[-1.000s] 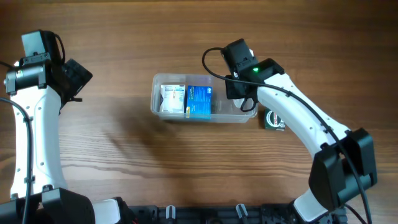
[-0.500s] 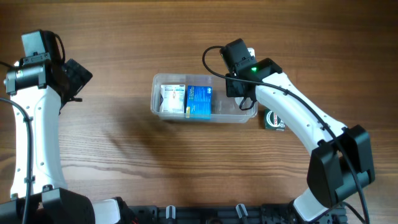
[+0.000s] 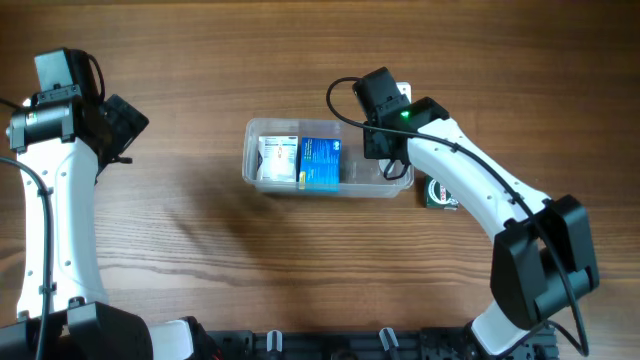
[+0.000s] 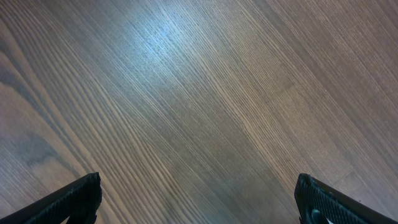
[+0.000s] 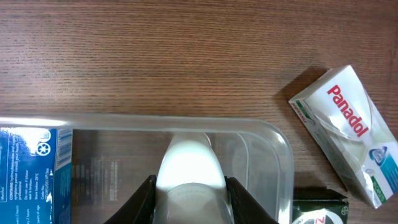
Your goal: Pack container
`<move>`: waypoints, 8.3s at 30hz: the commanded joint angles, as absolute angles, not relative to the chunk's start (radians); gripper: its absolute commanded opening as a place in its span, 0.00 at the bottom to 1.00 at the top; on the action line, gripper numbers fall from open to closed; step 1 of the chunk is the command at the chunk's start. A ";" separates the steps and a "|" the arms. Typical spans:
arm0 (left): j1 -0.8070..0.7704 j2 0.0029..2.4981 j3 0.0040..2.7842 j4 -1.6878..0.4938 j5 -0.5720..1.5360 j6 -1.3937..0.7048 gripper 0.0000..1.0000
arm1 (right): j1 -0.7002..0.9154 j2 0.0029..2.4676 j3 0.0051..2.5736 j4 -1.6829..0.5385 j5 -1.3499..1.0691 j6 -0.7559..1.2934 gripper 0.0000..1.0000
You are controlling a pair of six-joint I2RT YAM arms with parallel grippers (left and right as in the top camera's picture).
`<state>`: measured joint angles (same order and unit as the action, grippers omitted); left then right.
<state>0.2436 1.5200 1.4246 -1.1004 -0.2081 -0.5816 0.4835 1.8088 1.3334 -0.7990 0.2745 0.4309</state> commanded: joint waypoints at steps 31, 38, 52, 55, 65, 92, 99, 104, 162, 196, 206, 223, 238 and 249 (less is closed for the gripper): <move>0.248 1.507 1.438 -1.101 -0.206 -0.581 1.00 | 0.483 1.822 1.341 -0.798 0.307 0.419 0.64; 0.248 1.507 1.438 -1.101 -0.206 -0.581 1.00 | 0.483 1.774 1.372 -0.789 0.307 0.415 0.65; 0.248 1.507 1.438 -1.101 -0.206 -0.581 1.00 | 0.459 1.569 1.377 -0.773 0.373 0.392 0.75; 0.248 1.507 1.438 -1.101 -0.206 -0.581 1.00 | 0.393 1.522 1.377 -0.820 0.346 0.393 0.75; 0.248 1.507 1.438 -1.101 -0.206 -0.581 1.00 | 0.193 1.499 1.342 -1.005 0.222 0.369 0.59; 0.248 1.507 1.438 -1.101 -0.206 -0.581 1.00 | 0.192 1.502 0.961 -0.614 -0.140 0.392 0.04; 0.248 1.507 1.438 -1.101 -0.206 -0.581 1.00 | 0.192 1.502 0.961 -0.556 -0.251 0.311 0.04; 0.248 1.507 1.438 -1.101 -0.206 -0.581 1.00 | 0.192 1.502 0.961 -0.527 -0.271 0.276 0.04; 0.248 1.507 1.438 -1.101 -0.206 -0.581 1.00 | 0.142 1.681 0.940 -0.683 0.055 0.159 0.88; 0.248 1.507 1.438 -1.101 -0.206 -0.581 1.00 | 0.142 1.675 0.933 -0.675 0.079 0.186 0.50; 0.248 1.507 1.438 -1.101 -0.206 -0.581 1.00 | 0.142 1.505 1.102 -0.900 0.078 0.200 0.49; 0.248 1.507 1.438 -1.101 -0.206 -0.581 1.00 | 0.226 1.394 1.245 -1.054 -0.133 0.310 0.40; 0.248 1.507 1.438 -1.101 -0.206 -0.581 1.00 | 0.616 1.414 1.259 -0.805 0.007 0.561 0.35; 0.248 1.507 1.438 -1.101 -0.206 -0.581 1.00 | 0.638 1.564 1.261 -0.745 0.073 0.575 0.35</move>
